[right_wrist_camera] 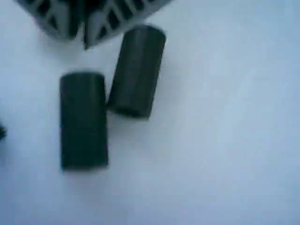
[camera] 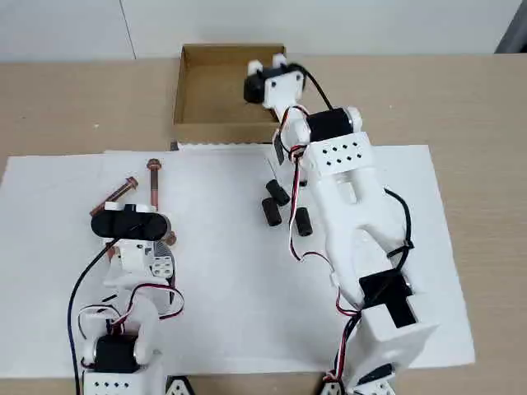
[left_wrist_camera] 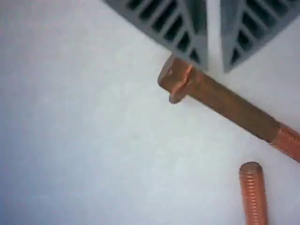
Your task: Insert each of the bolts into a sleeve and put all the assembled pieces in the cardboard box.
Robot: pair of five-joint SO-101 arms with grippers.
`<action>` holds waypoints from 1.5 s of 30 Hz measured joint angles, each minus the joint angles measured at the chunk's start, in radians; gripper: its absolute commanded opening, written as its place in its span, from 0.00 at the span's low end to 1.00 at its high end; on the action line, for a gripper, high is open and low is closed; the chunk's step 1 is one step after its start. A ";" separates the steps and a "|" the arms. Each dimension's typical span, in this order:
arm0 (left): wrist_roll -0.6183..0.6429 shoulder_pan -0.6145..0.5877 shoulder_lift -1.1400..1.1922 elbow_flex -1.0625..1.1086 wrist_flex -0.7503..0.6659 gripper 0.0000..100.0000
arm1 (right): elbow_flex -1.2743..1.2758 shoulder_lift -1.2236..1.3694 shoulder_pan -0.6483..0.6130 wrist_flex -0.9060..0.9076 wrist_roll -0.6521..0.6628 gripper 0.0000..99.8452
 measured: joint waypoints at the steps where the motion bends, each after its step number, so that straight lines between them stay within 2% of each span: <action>1: 0.000 0.000 0.000 0.000 0.000 0.01 | 0.000 0.000 0.000 0.034 -0.018 0.01; 7: 0.000 0.000 0.000 0.000 0.000 0.01 | -0.002 0.000 0.000 0.143 -0.078 0.02; 11: 0.000 0.000 0.000 0.000 0.000 0.01 | 0.029 -0.002 0.000 0.147 -0.083 0.14; 13: 0.000 0.000 0.000 0.000 0.000 0.01 | 0.066 -0.002 0.000 0.146 -0.083 0.18; 20: -0.002 0.000 0.000 0.000 0.000 0.01 | 0.158 -0.002 -0.020 0.091 -0.084 0.13; 27: -0.002 0.000 0.000 0.000 0.000 0.01 | 0.249 -0.002 -0.031 -0.006 -0.084 0.13; 42: -0.002 0.000 0.000 0.000 0.000 0.01 | 0.250 0.164 -0.023 -0.109 -0.084 0.13; 45: -0.002 0.000 0.000 0.000 0.000 0.01 | 0.247 0.184 -0.015 -0.112 -0.084 0.07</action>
